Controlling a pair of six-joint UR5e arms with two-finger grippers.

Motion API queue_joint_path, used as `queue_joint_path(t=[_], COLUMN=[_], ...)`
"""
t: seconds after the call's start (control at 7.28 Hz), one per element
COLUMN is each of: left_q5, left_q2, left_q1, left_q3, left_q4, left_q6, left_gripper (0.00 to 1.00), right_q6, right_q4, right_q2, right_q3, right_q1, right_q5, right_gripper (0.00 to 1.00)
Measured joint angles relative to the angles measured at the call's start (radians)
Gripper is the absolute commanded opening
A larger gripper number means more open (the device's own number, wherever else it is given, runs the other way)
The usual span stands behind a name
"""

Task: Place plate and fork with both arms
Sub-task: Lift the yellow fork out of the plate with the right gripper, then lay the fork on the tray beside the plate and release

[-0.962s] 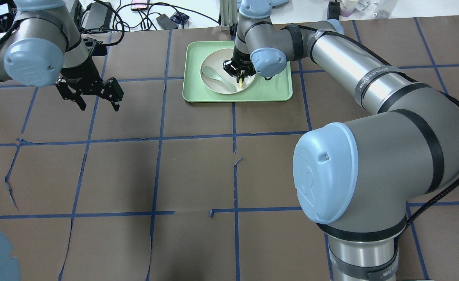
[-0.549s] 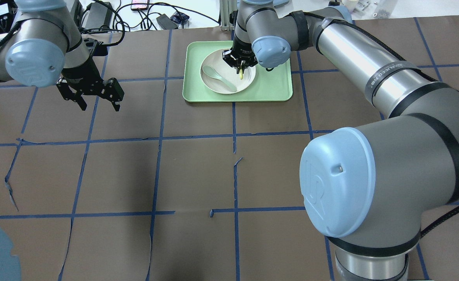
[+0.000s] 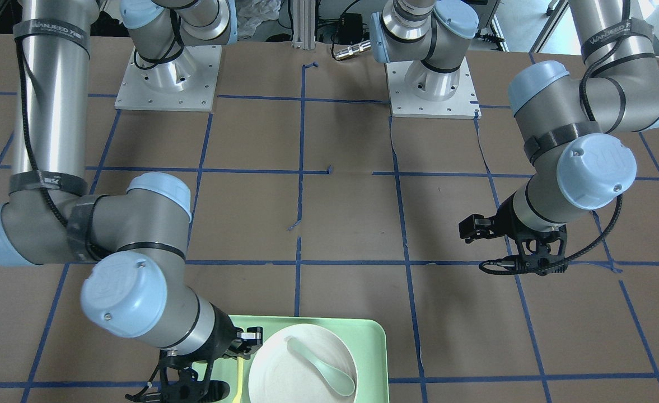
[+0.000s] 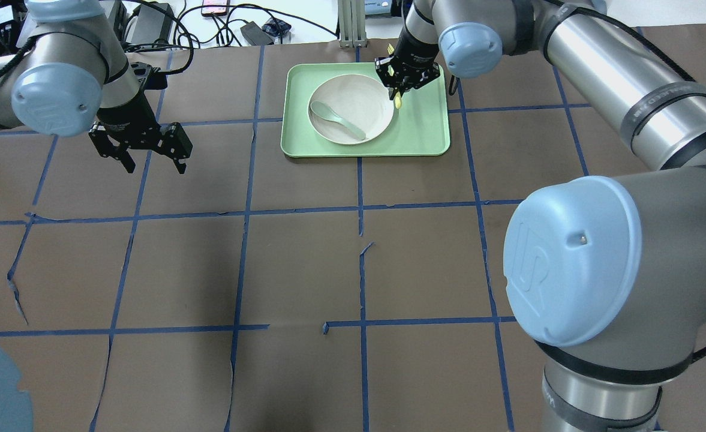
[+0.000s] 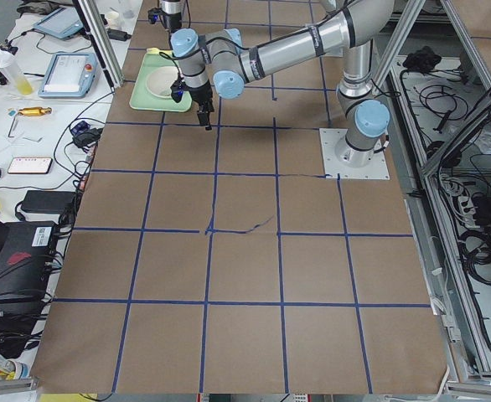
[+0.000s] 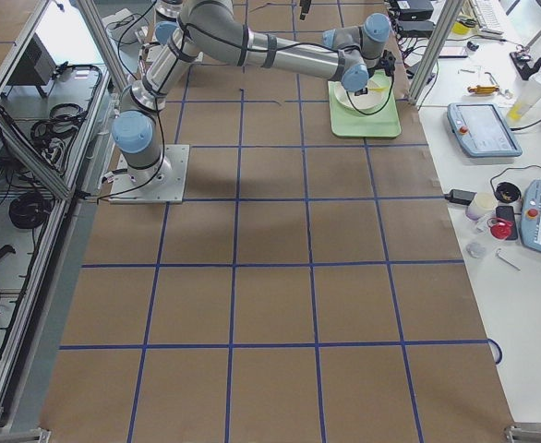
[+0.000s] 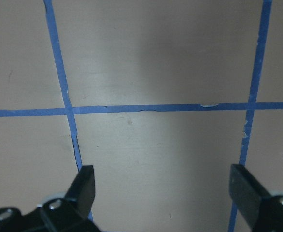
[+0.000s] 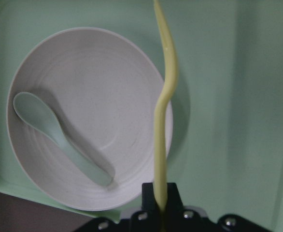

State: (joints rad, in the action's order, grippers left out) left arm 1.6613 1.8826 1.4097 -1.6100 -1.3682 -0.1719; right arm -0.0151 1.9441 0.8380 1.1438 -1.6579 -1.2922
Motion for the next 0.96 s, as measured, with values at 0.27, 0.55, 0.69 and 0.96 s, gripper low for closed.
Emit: queue_joint_path(t=[0.27,0.55,0.69,0.96], left_q5=[-0.001,0.0,0.0,0.0], left_q2=[-0.005,-0.005,-0.006,-0.006], left_q1=[0.004,0.018,0.023,0.025], left_q3=[-0.001,-0.003,-0.005,-0.008], left_q4=[0.003,0.004,0.004,0.005], left_q6=[0.005,0.008,0.008,0.007], left_gripper=[1.0,1.0,1.0,1.0], right_q6=[0.062,0.048,0.017,-0.026], right_q4=[0.01,0.071,0.092,0.115], right_q2=[-0.006,-0.039,-0.052,-0.077], right_q3=[0.037,0.048,0.05,0.051], right_q1=[0.034,0.055,0.064,0.069], right_q5=[0.065,0.079,0.081,0.085], right_gripper=[0.0,0.0,0.0,0.12])
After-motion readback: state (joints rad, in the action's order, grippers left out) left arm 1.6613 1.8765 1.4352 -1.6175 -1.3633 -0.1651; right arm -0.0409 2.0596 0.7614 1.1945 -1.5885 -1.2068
